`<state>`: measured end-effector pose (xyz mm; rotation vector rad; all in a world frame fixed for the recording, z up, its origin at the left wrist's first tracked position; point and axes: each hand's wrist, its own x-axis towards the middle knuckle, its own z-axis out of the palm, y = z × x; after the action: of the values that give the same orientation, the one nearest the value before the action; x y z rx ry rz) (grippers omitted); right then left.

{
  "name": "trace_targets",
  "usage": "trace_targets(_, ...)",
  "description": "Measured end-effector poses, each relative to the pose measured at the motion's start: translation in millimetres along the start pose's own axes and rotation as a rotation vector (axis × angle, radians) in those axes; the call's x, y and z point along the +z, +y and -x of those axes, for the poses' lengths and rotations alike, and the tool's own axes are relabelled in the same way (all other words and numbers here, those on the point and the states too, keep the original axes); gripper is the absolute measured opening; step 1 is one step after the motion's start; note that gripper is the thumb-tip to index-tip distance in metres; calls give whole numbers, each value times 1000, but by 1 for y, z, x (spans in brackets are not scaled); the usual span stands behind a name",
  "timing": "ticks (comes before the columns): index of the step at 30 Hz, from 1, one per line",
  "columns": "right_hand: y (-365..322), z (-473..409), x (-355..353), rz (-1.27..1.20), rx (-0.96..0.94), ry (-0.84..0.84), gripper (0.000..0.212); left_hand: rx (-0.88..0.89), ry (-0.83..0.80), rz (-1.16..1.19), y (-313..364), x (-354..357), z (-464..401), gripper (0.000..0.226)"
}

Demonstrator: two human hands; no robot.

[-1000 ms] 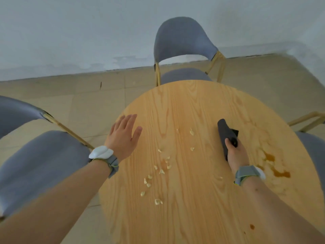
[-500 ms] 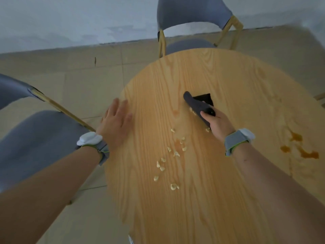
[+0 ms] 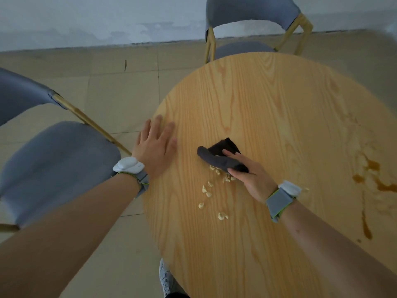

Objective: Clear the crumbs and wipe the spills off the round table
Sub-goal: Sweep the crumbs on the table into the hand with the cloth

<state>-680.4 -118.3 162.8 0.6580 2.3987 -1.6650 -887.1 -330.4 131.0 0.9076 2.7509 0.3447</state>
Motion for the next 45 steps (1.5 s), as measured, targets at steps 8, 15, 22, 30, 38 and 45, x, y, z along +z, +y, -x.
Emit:
trace_targets(8,-4,27,18,68,-66,-99,41,-9,-2,-8,-2,0,10,58)
trace_targets(15,0,39,26,-74,0,-131,44,-18,-14,-19,2,-1,31,58)
trace_targets(22,-18,25,5,-568,211,51,28,-50,-40,-33,0,1,49,60)
trace_targets(30,-55,-12,-29,-595,42,77,19,-98,-10,-33,1,10,71,61)
trace_targets(38,-39,-40,1,-155,6,-80,39,-278,43,205,12,24,106,66)
trace_targets(45,-14,8,34,-128,7,-131,46,-336,114,335,26,32,133,70)
